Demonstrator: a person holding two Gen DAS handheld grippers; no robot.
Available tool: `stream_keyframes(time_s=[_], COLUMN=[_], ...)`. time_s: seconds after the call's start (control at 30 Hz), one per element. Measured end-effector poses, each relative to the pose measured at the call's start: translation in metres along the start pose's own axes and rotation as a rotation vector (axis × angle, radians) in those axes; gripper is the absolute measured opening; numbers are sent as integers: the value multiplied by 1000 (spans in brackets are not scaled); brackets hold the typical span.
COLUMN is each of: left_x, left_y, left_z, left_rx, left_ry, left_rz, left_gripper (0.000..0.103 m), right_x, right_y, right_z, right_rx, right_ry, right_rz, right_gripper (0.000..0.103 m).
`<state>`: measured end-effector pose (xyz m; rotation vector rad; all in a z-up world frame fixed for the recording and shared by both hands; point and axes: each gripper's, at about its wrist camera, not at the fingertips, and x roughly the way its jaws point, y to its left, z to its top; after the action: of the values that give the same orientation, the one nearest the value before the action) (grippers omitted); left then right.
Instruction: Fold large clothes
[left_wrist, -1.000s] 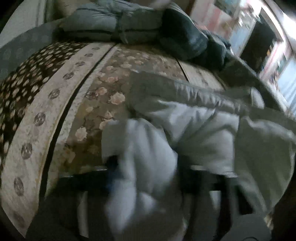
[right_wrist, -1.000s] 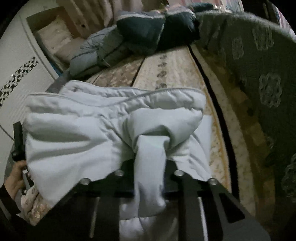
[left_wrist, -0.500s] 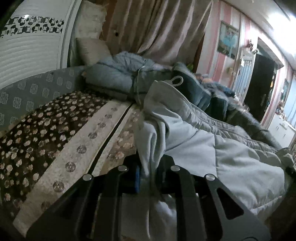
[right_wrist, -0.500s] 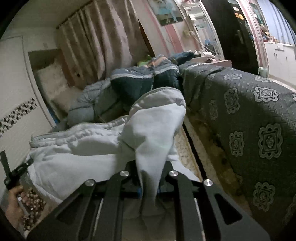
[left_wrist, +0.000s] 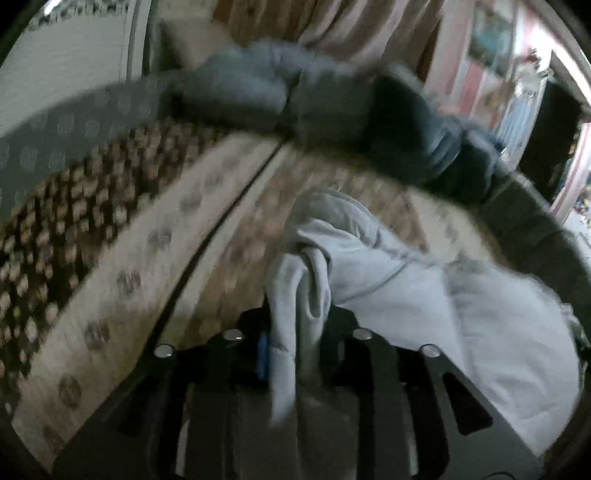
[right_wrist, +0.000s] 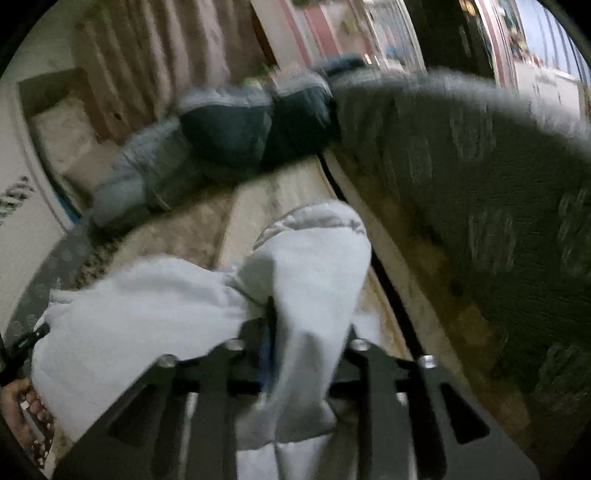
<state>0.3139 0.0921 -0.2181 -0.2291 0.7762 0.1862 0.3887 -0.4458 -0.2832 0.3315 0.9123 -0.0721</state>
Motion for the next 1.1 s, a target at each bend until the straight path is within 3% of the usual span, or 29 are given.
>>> stream_keyframes(time_s=[0.03,0.07,0.1,0.13,0.2,0.27,0.3,0.4,0.47,0.57,0.63,0.77,0.87,1.1], left_x=[13,25,29,31,21,-7,-26,-75,-92,-86,-62,-17,-1,36], left_y=[1,4,9,15,23,19,6,-51,-93,-150,-176,-165,-167,-165], left_z=[-5,-12,-17,-19,-10,1,7,7,-13,-45,-64,-62,-57,-55], left_rx=[10,11,7,-8,-52,-37,-17,134,251,374,469,393,426,398], left_ry=[43,77,82,88,64,-26,-99,-255,-298,-258,-204,-105,-85,-1], left_rz=[17,40,69,99,137,200,209,110,12,-94,-87,-92,-62,-43], left_gripper=[42,53,71,76,84,83,83,89,94,94,96,100,100,100], right_x=[15,20,23,22,6,-27,-48,-71,-66,-37,-17,5,18,47], right_y=[-7,-11,-16,-20,-20,-9,4,52,84,113,114,112,110,112], right_z=[-10,-14,-16,-14,-1,11,14,4,-20,-45,-47,-50,-50,-42], right_rx=[22,33,57,82,106,106,97,-13,-98,-236,-242,-280,-297,-309], right_ry=[31,36,46,52,51,-50,-115,-163,-130,-49,-20,15,35,74], right_rz=[-20,-28,-28,-21,-70,-120,-102,-12,57,50,40,40,16,-8], right_gripper=[69,79,93,97,97,97,97,100,101,101,101,102,102,102])
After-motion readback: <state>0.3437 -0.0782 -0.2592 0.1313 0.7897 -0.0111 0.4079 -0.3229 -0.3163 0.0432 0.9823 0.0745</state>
